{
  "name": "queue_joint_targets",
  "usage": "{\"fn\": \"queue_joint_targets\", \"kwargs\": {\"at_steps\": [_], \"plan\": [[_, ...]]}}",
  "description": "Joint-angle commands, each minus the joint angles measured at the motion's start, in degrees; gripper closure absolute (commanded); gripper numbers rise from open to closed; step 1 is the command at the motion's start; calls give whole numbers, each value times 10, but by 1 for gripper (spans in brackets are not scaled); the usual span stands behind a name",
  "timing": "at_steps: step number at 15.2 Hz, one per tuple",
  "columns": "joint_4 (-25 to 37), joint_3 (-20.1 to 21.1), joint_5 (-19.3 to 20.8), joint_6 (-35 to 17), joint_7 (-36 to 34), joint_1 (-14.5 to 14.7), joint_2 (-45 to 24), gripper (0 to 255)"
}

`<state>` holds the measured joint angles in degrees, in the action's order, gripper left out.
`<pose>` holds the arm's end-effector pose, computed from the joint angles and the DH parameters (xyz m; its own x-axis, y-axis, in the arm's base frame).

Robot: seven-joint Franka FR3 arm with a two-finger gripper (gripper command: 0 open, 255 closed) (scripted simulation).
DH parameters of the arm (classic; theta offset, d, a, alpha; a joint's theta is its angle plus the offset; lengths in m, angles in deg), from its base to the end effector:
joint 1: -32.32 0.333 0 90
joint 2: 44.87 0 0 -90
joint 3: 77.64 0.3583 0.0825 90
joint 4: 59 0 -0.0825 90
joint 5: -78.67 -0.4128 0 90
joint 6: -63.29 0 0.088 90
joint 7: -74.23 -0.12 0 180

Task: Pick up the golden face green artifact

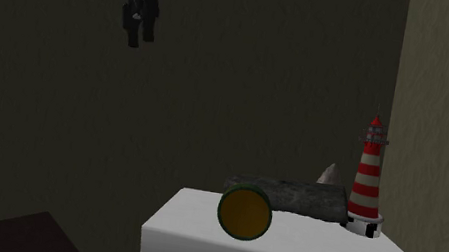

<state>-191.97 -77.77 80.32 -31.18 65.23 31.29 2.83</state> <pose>0.3010 -0.0096 0.6471 0.9714 -0.1734 0.1621 -0.1760 -0.9844 0.0017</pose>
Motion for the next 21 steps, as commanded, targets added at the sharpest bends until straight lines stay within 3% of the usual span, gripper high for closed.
{"fn": "queue_joint_targets", "kwargs": {"at_steps": [1,11,21], "plan": [[0,0,0,0,0,0,0,0],[-85,-61,38,-170,-7,-57,-77,0],[-112,-129,60,-343,-13,-108,-214,0]]}}
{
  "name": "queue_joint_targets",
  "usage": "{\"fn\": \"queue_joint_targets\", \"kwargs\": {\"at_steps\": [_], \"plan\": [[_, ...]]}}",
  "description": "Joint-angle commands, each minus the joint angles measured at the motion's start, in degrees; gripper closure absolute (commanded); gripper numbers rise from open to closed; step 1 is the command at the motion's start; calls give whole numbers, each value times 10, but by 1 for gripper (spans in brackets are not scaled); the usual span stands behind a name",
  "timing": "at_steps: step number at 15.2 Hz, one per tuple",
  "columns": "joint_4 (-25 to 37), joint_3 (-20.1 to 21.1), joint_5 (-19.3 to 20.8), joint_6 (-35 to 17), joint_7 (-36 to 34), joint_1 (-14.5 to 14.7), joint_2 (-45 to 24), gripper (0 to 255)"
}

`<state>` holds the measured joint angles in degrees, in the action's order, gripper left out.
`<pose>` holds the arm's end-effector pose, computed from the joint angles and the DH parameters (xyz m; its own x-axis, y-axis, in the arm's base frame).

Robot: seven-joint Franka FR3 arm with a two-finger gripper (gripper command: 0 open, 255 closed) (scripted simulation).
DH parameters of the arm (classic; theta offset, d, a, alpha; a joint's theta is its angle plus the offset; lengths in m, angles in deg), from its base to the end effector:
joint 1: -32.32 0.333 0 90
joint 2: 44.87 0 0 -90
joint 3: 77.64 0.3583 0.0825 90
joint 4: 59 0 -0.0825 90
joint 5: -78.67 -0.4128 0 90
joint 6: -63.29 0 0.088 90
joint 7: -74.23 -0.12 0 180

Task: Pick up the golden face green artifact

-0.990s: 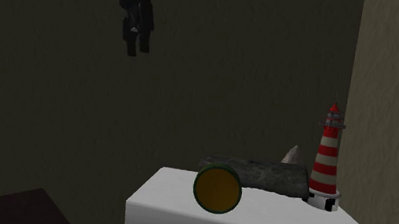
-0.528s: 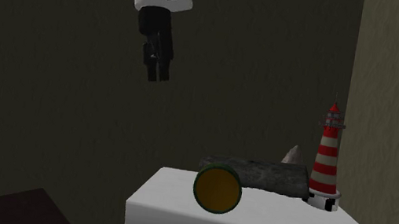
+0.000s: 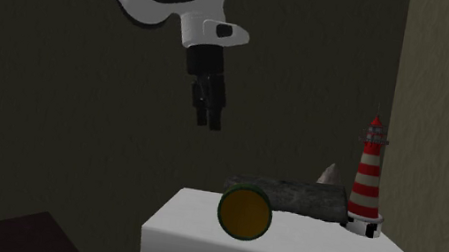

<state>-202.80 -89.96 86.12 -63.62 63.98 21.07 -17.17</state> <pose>0.3851 -0.1784 0.4747 0.8594 -0.4784 0.1807 -0.4839 -0.8750 -0.0154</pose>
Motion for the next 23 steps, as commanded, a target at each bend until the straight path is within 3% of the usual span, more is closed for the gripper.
{"fn": "queue_joint_targets", "kwargs": {"at_steps": [1,9,18,19,23], "plan": [[-3,-15,2,-36,0,-9,-30,0],[20,-71,-24,-156,16,-30,-168,0],[-3,-78,-43,-221,30,-26,-213,0],[-3,-78,-43,-222,31,-26,-213,255],[-3,-78,-43,-222,31,-26,-212,255]]}}
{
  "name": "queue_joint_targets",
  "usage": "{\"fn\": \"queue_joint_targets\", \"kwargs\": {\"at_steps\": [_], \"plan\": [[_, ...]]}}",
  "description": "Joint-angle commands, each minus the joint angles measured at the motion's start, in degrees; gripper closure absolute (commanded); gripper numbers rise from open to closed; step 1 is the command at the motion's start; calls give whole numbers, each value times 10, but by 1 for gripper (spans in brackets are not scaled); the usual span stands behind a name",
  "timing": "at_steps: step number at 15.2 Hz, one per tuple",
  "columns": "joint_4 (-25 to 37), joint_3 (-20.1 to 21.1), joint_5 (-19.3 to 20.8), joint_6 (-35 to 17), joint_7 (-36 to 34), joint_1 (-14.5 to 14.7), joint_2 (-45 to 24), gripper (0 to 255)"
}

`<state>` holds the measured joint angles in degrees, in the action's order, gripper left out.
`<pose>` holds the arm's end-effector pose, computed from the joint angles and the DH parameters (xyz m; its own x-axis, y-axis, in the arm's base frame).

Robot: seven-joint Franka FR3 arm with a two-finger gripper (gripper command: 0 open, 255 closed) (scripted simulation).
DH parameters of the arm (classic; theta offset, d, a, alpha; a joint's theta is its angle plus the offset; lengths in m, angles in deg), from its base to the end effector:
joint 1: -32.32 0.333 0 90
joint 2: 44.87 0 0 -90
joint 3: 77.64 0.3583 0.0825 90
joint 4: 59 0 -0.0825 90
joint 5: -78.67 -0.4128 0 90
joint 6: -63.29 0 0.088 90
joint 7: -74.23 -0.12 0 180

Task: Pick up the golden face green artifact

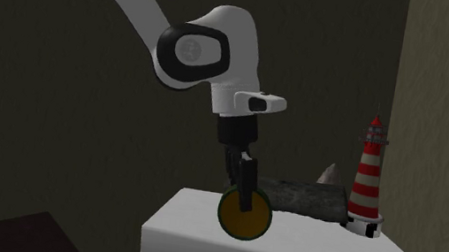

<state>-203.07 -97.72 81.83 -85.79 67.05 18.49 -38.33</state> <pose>0.4083 -0.2729 0.3463 0.7649 -0.6147 0.1925 -0.6222 -0.7824 -0.0264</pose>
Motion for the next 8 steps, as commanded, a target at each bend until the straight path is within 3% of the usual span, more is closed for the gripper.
{"fn": "queue_joint_targets", "kwargs": {"at_steps": [1,8], "plan": [[0,0,0,0,0,0,0,255],[8,2,9,26,-7,-2,18,255]]}}
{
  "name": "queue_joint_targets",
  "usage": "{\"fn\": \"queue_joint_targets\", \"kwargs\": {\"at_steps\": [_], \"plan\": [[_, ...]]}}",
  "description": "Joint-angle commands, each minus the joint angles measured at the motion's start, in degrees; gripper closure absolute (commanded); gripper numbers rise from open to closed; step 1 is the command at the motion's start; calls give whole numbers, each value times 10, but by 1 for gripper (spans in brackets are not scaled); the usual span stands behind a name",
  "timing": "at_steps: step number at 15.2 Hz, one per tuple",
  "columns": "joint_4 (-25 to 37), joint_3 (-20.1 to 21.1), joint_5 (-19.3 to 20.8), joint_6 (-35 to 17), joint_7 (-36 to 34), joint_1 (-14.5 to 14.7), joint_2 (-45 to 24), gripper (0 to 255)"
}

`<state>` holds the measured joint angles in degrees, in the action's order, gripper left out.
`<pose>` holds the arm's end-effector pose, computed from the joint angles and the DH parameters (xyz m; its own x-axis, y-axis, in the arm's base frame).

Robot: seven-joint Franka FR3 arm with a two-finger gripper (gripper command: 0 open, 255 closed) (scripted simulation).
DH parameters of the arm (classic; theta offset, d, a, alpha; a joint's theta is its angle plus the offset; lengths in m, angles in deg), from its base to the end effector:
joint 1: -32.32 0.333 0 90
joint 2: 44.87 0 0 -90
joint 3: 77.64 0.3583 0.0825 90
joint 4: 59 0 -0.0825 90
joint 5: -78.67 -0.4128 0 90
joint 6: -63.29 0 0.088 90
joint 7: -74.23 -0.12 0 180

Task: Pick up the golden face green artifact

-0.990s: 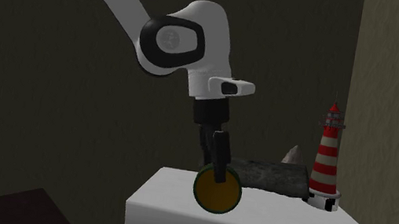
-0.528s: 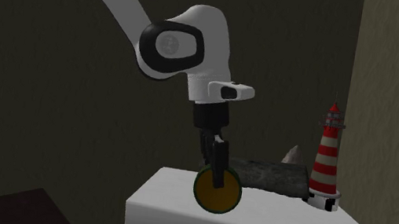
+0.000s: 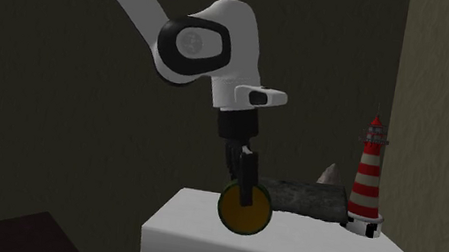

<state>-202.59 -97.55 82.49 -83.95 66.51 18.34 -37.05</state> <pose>0.4076 -0.2726 0.3569 0.7648 -0.6155 0.1903 -0.6228 -0.7819 -0.0260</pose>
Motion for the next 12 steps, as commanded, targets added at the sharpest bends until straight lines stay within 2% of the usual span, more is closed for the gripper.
{"fn": "queue_joint_targets", "kwargs": {"at_steps": [1,12], "plan": [[6,2,5,17,-4,-1,11,255],[47,12,22,111,-17,-5,65,255]]}}
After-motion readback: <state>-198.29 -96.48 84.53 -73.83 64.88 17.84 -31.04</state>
